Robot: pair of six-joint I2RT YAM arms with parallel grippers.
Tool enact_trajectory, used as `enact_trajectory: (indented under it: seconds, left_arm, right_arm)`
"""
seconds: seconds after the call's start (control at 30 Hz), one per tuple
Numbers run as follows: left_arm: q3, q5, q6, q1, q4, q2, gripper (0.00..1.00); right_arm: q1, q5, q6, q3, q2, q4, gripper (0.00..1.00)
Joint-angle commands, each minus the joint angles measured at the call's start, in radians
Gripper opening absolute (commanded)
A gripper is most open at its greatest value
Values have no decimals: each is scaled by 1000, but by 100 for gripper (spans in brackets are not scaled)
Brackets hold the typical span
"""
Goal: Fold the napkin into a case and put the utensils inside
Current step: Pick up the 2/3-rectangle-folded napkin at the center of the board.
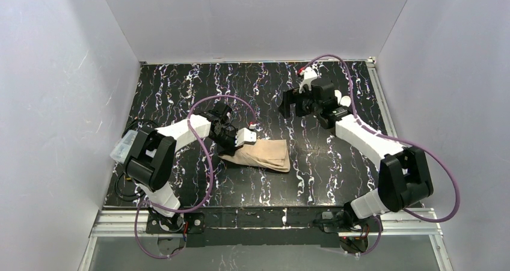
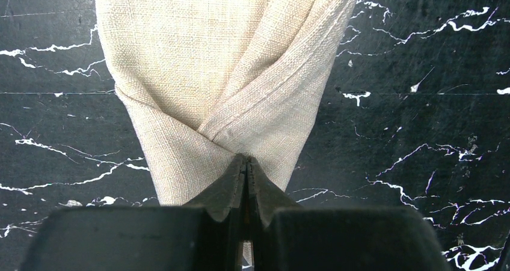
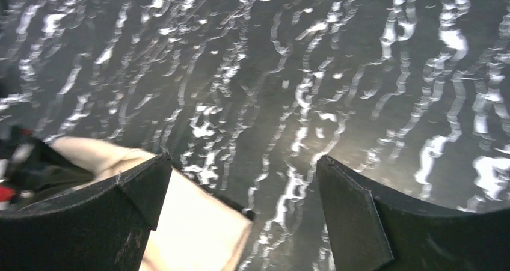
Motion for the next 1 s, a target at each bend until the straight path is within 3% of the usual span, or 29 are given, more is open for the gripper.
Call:
enact_trajectory:
  seconds: [0.0, 0.07, 0.17, 0.3, 0.43, 0.63, 0.8, 0.97]
  left_arm:
    - [-35, -41, 26, 4, -86, -18, 0]
    - [-35, -43, 41, 6, -90, -25, 0]
    - [-31, -40, 54, 20, -100, -25, 0]
    - [-31, -28, 57, 28, -110, -22, 0]
    - [-34, -21, 50, 28, -108, -24, 0]
    - [-46, -22, 49, 34, -99, -33, 0]
    - [-45, -15, 47, 37, -99, -29, 0]
    - [-38, -7, 50, 37, -99, -22, 0]
  right_arm:
    - [30, 195, -237, -134, -167, 195, 99]
    - [30, 66, -371, -223, -235, 268, 99]
    - [40, -121, -548, -125, -241, -27, 99]
    - [195, -58, -746, -74, -293, -304, 99]
    - [331, -5, -764, -90, -349, -418, 99]
    - [518, 13, -652, -237, -369, -301, 99]
    - [562, 36, -596, -334, -308, -106, 99]
    - [585, 183, -636, -424, -250, 82, 99]
